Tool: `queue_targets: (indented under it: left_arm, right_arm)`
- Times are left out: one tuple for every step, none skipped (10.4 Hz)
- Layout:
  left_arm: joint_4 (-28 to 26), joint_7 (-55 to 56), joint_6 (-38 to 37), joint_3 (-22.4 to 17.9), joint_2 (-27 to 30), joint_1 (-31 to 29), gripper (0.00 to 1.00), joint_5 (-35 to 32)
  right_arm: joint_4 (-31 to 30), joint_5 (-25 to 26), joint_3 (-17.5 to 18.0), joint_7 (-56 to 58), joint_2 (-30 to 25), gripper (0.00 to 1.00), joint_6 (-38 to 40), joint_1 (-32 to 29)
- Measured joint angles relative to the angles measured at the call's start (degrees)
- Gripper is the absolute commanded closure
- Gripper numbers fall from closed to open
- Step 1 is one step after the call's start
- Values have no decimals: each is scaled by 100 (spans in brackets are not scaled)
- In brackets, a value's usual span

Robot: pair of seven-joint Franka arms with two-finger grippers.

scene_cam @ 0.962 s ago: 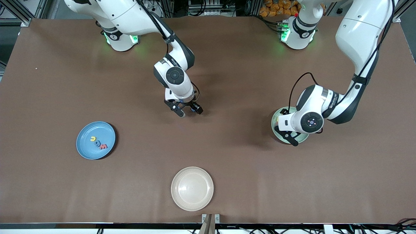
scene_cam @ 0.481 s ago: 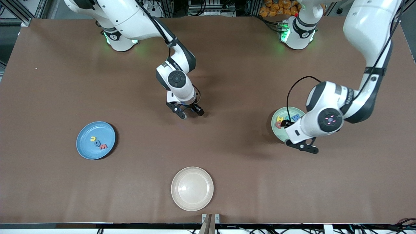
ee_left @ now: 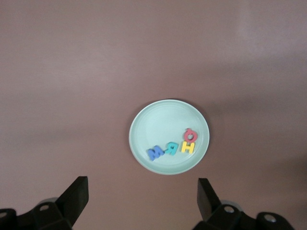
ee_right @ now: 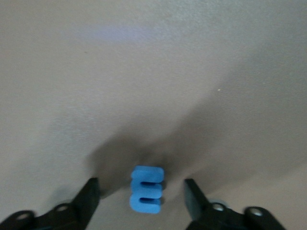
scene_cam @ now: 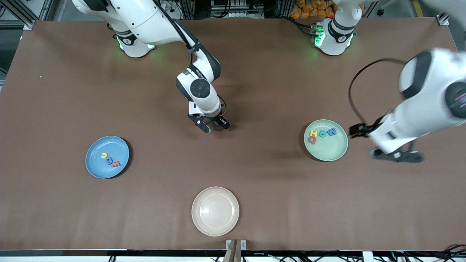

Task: Sort upper and lower case letters into plates
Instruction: 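Grasp the blue E with the right gripper while the left gripper withdraws, then carry the blue E to the blue plate and open the right gripper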

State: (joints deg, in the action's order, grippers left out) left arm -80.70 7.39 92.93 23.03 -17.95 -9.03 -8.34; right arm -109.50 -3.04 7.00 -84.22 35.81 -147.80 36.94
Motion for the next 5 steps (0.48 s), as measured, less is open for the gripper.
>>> queue_targets:
  left_arm:
    - [72, 0, -93, -2, 265, -6, 0, 1]
    - [72, -43, -136, -6, 465, -42, 0, 1]
    - [67, -302, -166, -9, 566, -146, 0, 2]
    - [64, -685, -170, -19, 589, -330, 0, 65]
    - [57, -970, -198, -58, 584, -551, 0, 286]
  right_arm:
    - [33, 0, 0, -42, -5, 100, 0, 3]
    - [53, 0, 0, -61, -10, 100, -1, 5]
    - [63, -4, 3, -71, -33, 100, 9, 6]
    - [57, -4, 1, -72, -44, 100, 28, 8]
    - [54, -4, 0, -72, -42, 100, 26, 9]
